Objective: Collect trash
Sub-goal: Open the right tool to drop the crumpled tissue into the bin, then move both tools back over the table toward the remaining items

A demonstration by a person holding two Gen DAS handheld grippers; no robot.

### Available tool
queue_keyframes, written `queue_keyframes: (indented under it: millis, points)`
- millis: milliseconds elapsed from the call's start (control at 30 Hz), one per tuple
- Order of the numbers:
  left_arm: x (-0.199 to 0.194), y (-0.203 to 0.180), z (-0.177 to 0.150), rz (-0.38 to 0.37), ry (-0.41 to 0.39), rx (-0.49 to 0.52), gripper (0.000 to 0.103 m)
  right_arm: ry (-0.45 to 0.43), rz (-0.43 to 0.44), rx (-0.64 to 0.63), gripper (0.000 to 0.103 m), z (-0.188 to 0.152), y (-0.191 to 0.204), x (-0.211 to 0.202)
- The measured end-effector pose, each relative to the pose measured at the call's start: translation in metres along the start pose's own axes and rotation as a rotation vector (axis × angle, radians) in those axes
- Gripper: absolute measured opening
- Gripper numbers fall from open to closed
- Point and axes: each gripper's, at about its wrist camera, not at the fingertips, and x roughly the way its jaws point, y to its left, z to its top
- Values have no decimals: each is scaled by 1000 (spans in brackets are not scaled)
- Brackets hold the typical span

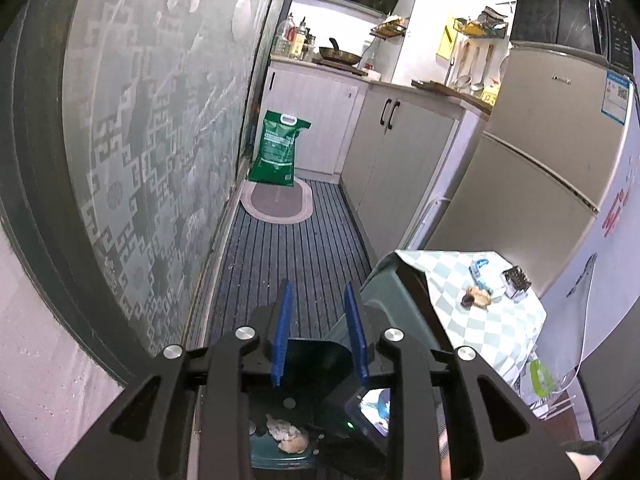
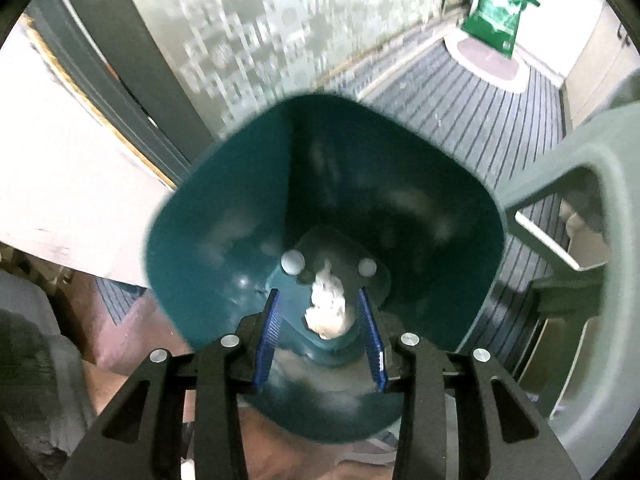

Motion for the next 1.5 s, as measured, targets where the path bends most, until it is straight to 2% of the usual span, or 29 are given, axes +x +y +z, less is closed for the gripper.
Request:
queue_keyframes:
  millis: [333, 567, 1000, 1367, 1500]
  points:
    - [-17, -16, 21, -6, -90, -13, 35, -240, -5, -14, 39, 6, -6, -109]
    - [-2, -45, 23, -35, -85, -4, 40, -364, -50, 53, 39, -12, -51, -170]
    - [79, -132, -1, -109, 59, 108, 46, -439, -161, 262, 39, -76, -165, -227]
    - [143, -197, -38, -144, 194, 262, 51, -437, -181, 377, 39, -132, -221, -231]
    - [162, -210, -44, -125, 218, 284, 51, -451, -195, 392, 39, -147, -231, -233]
